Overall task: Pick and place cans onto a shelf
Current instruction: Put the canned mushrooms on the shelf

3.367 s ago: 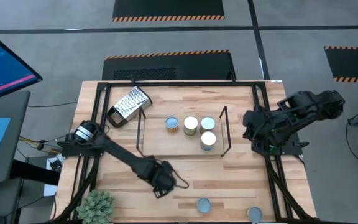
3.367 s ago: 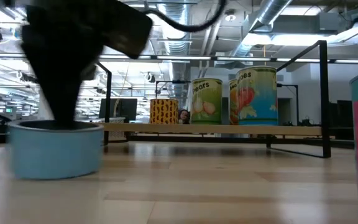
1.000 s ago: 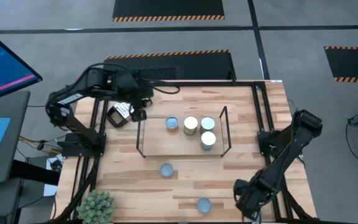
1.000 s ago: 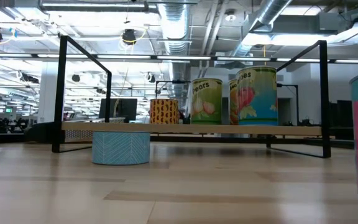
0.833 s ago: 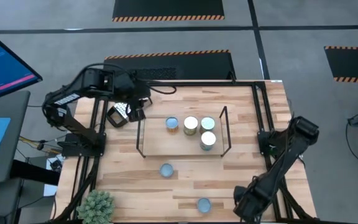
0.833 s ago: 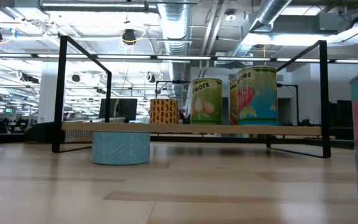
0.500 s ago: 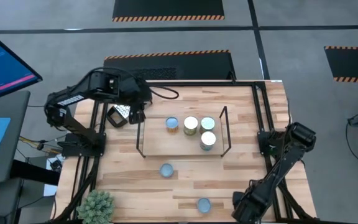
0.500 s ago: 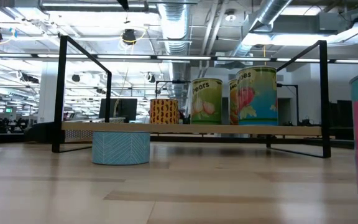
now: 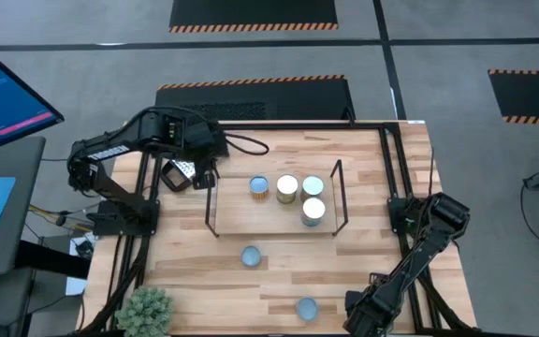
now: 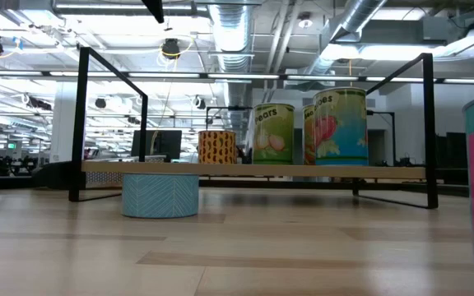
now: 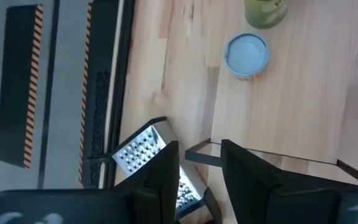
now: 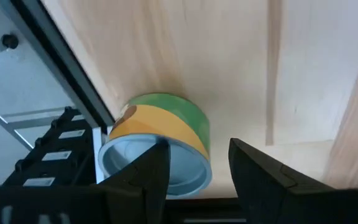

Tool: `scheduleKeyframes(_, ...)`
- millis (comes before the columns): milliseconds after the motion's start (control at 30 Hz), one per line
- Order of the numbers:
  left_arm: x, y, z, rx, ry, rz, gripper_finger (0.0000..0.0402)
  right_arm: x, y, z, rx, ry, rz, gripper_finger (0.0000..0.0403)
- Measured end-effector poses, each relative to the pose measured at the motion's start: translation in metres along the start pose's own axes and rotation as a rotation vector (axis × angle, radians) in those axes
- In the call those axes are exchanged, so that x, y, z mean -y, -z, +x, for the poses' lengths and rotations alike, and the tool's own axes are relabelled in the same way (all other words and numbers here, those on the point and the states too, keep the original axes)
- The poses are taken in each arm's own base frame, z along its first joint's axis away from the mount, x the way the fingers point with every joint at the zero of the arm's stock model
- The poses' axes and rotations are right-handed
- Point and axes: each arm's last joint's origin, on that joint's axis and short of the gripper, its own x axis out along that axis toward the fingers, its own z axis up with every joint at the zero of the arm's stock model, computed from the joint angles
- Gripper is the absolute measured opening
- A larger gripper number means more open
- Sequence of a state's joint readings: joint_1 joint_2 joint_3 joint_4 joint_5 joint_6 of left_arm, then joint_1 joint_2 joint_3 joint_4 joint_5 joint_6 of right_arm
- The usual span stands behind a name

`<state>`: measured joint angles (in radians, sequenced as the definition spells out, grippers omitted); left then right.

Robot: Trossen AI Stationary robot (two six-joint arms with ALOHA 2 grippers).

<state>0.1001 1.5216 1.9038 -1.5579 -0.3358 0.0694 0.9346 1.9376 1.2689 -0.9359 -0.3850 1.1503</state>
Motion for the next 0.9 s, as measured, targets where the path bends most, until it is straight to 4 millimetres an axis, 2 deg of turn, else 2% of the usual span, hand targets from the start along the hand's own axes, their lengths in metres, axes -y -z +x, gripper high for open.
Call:
scheduleKeyframes(167,-0.004,0.008,-0.011,0.034,-0.011,-0.042,0.0107,0.005,-0.007,0.006,-0.010,0.005,0.011,0.0177)
scheduleKeyframes(267,-0.006,0.014,-0.019,0.059,-0.013,-0.079,0.0107,0.011,-0.013,0.005,-0.018,0.003,-0.013,0.0156)
scheduleKeyframes(367,-0.008,0.020,-0.026,0.081,-0.012,-0.121,0.0107,0.015,-0.021,0.003,-0.027,-0.002,-0.035,0.0113)
scheduleKeyframes(500,-0.011,0.028,-0.036,0.112,-0.011,-0.170,0.0107,0.024,-0.029,-0.003,-0.041,0.015,-0.037,0.0028)
scheduleKeyframes(567,-0.012,0.032,-0.040,0.126,-0.010,-0.188,0.0107,0.029,-0.031,-0.008,-0.033,0.026,-0.042,0.0014)
scheduleKeyframes(733,-0.015,0.041,-0.050,0.158,-0.009,-0.216,0.0107,0.045,-0.027,-0.032,0.058,0.095,-0.011,0.0006)
scheduleKeyframes(900,-0.017,0.050,-0.059,0.185,-0.009,-0.228,0.0107,0.056,-0.012,-0.076,0.152,-0.014,-0.019,0.0005)
